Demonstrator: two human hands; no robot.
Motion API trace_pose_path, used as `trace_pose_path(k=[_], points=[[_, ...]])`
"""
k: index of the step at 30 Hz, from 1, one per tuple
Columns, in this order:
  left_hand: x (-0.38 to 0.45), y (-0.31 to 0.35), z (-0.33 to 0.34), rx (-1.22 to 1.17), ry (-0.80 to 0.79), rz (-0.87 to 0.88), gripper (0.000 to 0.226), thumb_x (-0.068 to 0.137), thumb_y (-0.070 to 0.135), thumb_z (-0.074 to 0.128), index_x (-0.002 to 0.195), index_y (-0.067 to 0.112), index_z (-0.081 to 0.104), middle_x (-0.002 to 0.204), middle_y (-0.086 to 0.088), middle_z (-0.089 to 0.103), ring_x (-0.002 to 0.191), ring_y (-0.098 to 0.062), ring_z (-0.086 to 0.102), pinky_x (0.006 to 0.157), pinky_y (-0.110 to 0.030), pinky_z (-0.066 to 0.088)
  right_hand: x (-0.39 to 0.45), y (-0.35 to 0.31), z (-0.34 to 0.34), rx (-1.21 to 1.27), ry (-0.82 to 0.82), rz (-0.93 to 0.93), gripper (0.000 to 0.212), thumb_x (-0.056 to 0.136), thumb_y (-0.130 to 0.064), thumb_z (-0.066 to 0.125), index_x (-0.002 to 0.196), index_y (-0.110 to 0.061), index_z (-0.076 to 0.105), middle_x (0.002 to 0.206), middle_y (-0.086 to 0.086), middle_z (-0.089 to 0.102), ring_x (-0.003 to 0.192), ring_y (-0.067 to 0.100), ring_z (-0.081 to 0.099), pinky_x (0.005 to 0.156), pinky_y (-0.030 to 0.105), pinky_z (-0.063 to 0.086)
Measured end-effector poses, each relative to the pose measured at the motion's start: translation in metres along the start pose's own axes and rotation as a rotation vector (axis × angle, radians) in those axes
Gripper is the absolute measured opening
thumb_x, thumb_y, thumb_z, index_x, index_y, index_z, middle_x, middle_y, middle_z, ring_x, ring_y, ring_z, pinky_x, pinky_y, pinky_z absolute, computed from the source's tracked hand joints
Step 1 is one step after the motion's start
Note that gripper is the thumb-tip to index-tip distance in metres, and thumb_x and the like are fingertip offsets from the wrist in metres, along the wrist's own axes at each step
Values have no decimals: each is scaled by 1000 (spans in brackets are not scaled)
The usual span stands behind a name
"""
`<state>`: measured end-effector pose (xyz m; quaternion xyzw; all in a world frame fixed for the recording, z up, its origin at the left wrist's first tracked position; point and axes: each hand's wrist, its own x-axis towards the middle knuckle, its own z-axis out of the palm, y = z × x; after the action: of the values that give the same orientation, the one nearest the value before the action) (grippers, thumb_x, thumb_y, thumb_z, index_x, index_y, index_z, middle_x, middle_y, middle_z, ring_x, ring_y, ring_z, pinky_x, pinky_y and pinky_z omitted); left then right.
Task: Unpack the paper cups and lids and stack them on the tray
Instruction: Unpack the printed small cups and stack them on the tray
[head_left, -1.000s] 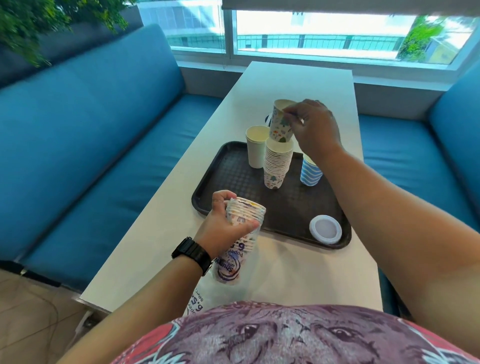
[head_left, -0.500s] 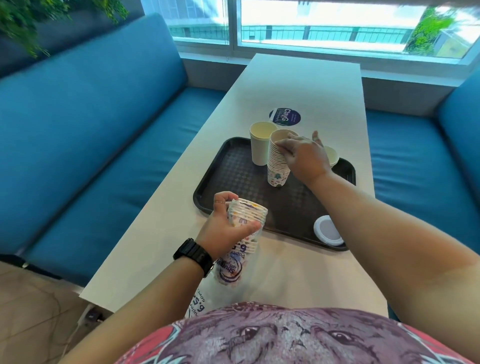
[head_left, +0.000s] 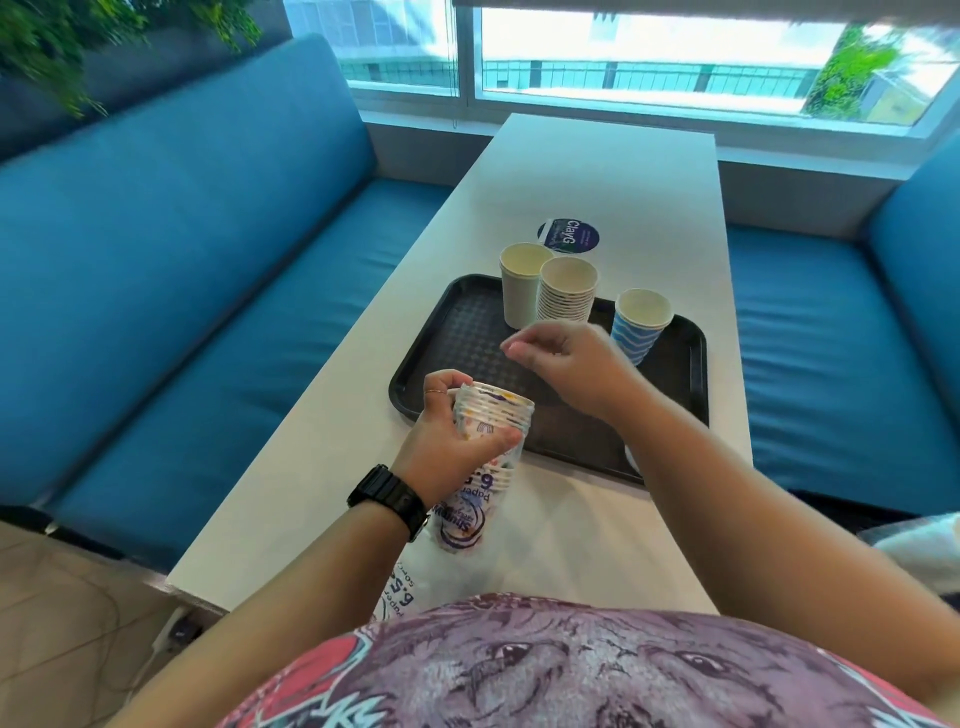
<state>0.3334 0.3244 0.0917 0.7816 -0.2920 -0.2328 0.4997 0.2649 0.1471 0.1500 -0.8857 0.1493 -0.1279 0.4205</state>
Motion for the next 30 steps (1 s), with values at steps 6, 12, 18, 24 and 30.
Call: trace_pose_path(k=[6, 12, 18, 24, 30], points=[[-7, 5, -2, 25, 36, 46, 66, 79, 22, 81, 115, 24, 26, 102, 12, 54, 93, -12, 66, 84, -33, 57, -21, 8, 18, 149, -92, 94, 11, 92, -29, 64, 94, -27, 74, 89, -11, 73, 87, 7, 67, 86, 31, 54], [-10, 9, -1, 47, 41, 55, 63, 79, 24, 81, 112, 25, 28, 98, 12, 56, 86, -8, 65, 77, -28, 57, -34, 8, 24, 147, -85, 82, 12, 94, -27, 60, 89, -27, 71, 86, -8, 71, 84, 7, 64, 81, 29, 52], [-12, 9, 1, 37, 25, 58, 63, 80, 23, 80, 113, 25, 27, 99, 12, 57, 86, -6, 65, 76, -25, 56, -39, 6, 24, 145, -83, 84, 12, 95, -26, 59, 90, -26, 70, 86, -8, 70, 83, 7, 62, 76, 24, 49], [-12, 8, 0, 42, 10, 60, 63, 80, 24, 80, 114, 26, 27, 101, 11, 57, 89, -10, 66, 79, -29, 58, -39, 5, 24, 113, -85, 73, 12, 96, -25, 58, 90, -27, 69, 85, -10, 69, 82, 6, 62, 74, 23, 49], [-11, 6, 0, 49, -18, 66, 63, 80, 24, 80, 114, 27, 26, 105, 9, 58, 90, -10, 67, 80, -29, 58, -36, 6, 21, 110, -42, 68, 12, 96, -25, 58, 87, -26, 66, 86, -8, 68, 81, 7, 62, 71, 22, 49]])
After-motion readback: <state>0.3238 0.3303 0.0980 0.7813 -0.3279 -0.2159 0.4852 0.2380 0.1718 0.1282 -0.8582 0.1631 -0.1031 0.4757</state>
